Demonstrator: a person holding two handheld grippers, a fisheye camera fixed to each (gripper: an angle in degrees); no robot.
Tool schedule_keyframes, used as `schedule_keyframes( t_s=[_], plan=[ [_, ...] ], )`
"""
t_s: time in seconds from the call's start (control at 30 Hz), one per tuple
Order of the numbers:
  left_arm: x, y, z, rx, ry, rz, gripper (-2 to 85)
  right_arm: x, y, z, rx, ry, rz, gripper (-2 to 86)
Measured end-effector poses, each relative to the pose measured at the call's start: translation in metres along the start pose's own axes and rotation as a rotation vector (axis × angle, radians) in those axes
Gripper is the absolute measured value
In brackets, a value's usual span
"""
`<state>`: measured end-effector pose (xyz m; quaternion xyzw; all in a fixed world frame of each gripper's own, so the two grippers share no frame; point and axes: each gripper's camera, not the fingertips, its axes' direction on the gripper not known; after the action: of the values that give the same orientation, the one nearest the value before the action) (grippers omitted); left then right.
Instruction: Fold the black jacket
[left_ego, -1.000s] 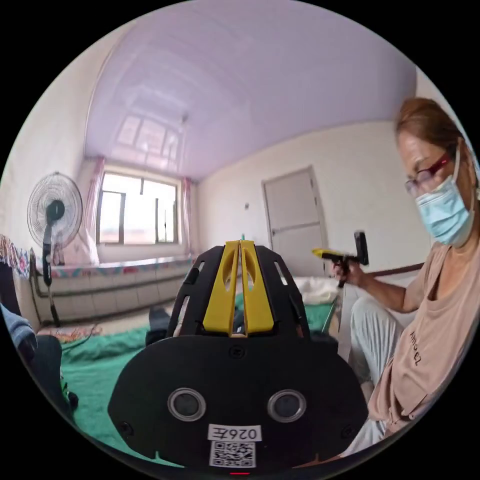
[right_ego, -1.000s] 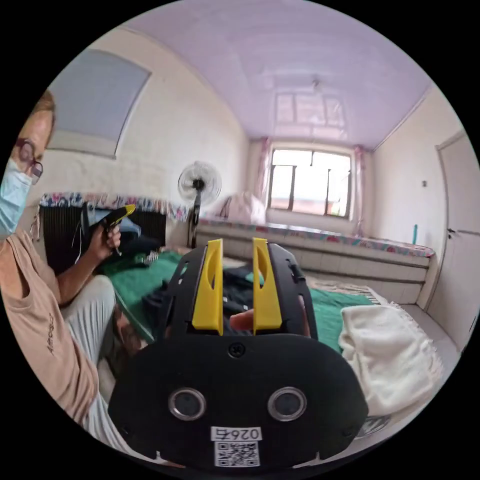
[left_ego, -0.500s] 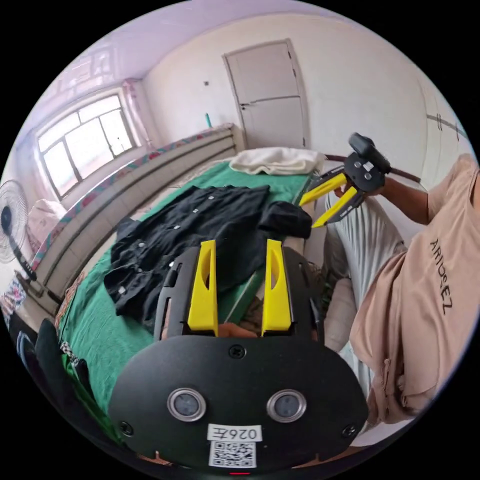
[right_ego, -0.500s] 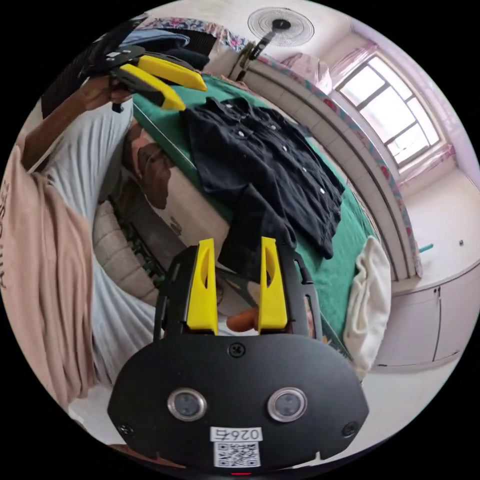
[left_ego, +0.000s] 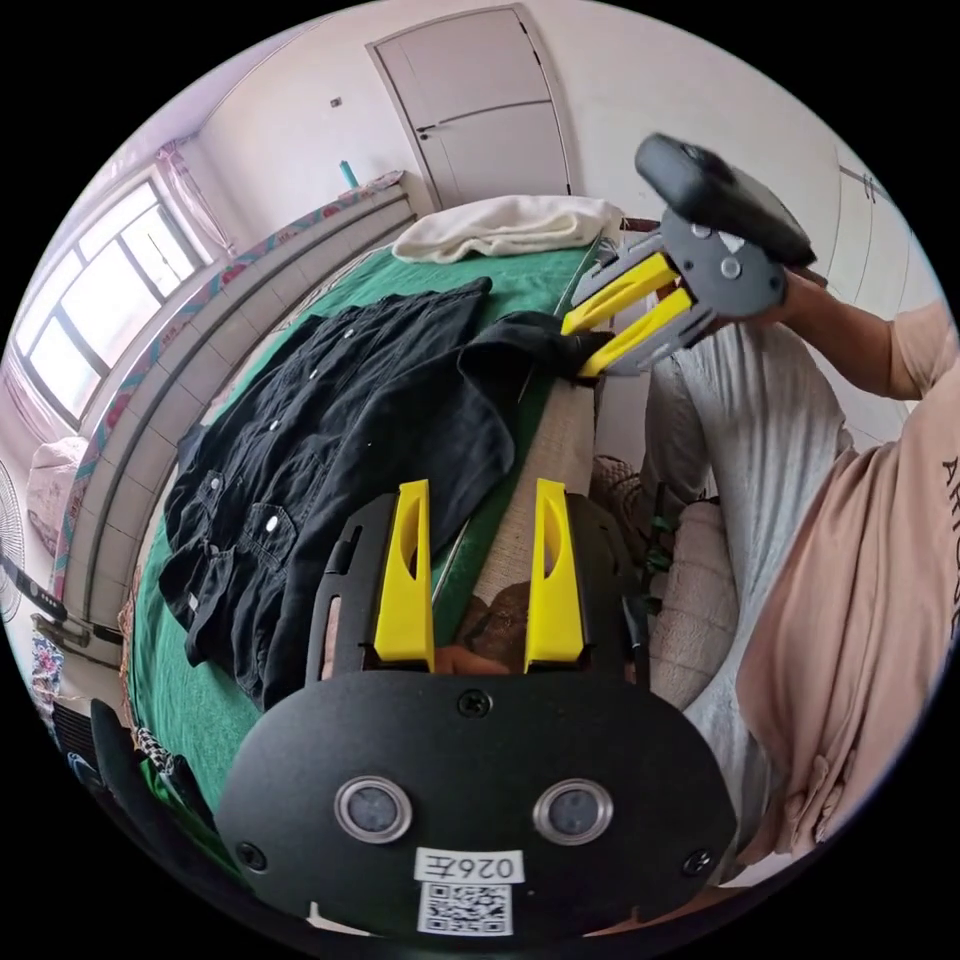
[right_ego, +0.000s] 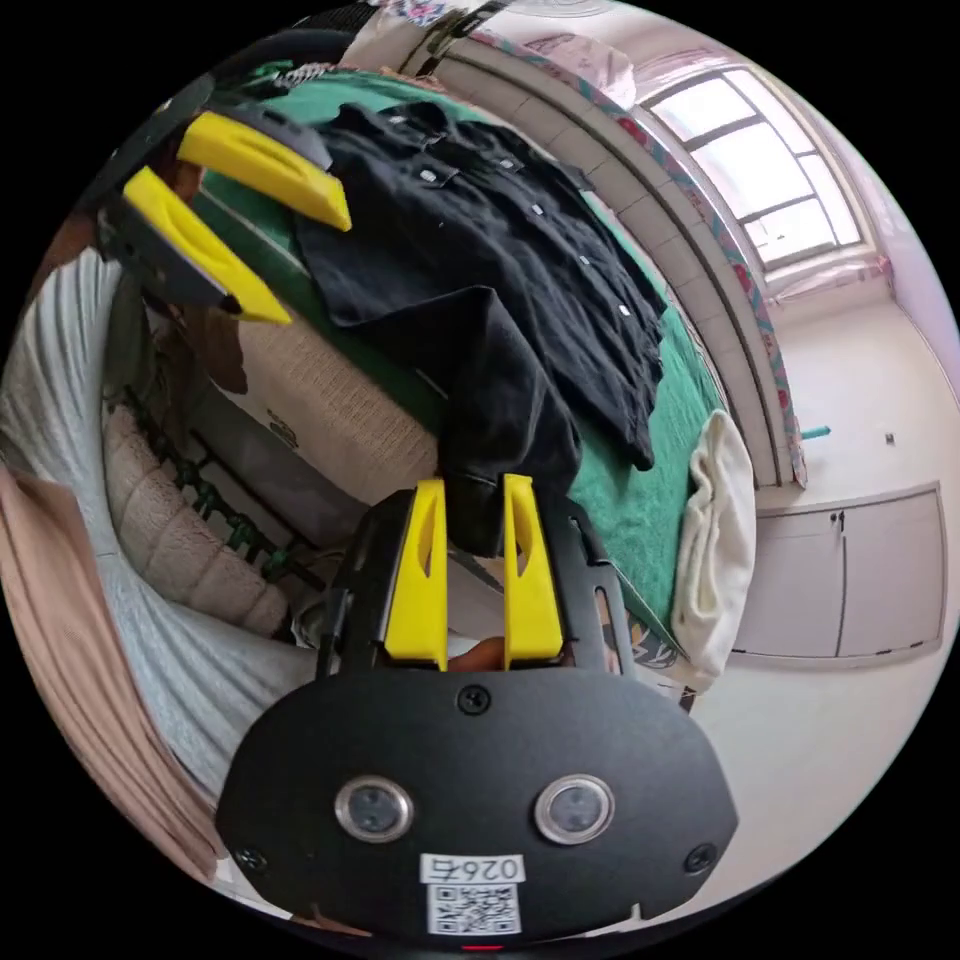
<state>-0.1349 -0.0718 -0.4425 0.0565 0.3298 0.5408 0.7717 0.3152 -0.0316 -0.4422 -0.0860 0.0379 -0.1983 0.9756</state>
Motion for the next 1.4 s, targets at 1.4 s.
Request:
schedule_keyframes(
  t_s=[1.4],
  plan=[
    [-0.357,0.175,0.247,-0.082,0.567,-0.526,9.2,0.15,-0.365,0.242,0.127,-0.045,0.113,-0.1]
  ],
)
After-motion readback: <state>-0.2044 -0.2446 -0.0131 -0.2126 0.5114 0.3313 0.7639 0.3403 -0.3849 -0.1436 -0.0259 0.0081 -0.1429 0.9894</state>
